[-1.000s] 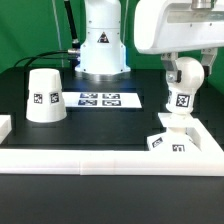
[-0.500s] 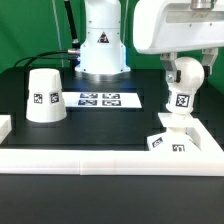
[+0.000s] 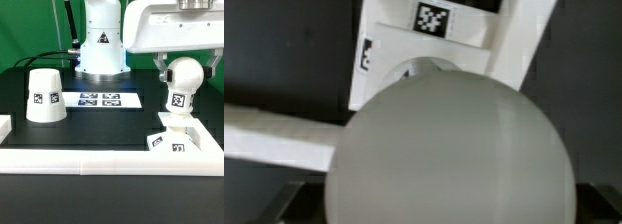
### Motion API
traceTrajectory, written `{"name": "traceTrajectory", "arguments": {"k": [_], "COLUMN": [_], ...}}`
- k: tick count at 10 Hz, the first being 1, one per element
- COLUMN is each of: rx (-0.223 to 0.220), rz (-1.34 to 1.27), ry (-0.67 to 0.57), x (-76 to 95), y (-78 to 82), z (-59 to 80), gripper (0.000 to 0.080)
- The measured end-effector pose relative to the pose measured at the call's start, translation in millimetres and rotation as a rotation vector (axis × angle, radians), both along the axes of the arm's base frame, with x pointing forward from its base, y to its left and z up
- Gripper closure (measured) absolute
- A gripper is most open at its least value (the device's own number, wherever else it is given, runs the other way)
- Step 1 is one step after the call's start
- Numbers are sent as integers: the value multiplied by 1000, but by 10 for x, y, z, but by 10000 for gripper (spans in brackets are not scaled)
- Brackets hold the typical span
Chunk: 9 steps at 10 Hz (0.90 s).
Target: Assemble lamp
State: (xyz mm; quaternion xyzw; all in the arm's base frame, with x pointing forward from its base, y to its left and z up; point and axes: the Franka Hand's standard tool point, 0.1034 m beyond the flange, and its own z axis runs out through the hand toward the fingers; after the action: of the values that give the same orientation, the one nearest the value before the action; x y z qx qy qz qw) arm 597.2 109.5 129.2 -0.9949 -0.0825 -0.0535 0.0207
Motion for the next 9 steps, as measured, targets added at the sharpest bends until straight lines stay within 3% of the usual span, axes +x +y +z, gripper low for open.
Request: {"name": "traceTrajectory", "arguments": {"k": [9], "rx": [73], "rz": [-798], "ry": [57], "x": [-24], "y": [-22], "z": [-5], "gripper": [223]}}
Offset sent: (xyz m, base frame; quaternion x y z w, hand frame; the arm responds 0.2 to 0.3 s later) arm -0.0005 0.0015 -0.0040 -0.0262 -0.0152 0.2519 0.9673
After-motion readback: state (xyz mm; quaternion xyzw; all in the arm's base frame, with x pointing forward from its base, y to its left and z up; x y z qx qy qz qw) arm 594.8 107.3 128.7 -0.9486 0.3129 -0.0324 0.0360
